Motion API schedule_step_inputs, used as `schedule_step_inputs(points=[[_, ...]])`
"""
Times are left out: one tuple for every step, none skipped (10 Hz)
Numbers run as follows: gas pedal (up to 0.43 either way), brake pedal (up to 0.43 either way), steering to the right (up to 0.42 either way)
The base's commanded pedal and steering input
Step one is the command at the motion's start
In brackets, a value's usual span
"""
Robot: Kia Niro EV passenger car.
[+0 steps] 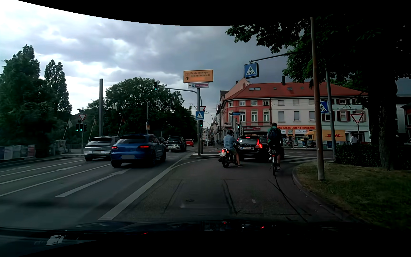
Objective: Follow the waypoints while adhering to traffic rules and regulations
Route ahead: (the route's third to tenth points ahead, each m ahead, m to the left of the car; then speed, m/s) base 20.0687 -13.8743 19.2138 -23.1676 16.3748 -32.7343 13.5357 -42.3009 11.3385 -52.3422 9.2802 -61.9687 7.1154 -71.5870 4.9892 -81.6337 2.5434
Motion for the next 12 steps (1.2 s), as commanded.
schedule_step_inputs(points=[[0.0,0.104,0.004],[0.0,0.128,0.002],[0.0,0.14,0.001],[0.0,0.152,0.001],[0.0,0.177,0.001],[0.0,0.189,0.002],[0.0,0.195,0.002],[0.0,0.201,0.002],[0.0,0.201,0.001],[0.0,0.201,0.003],[0.0,0.195,0.006],[0.0,0.201,0.007]])
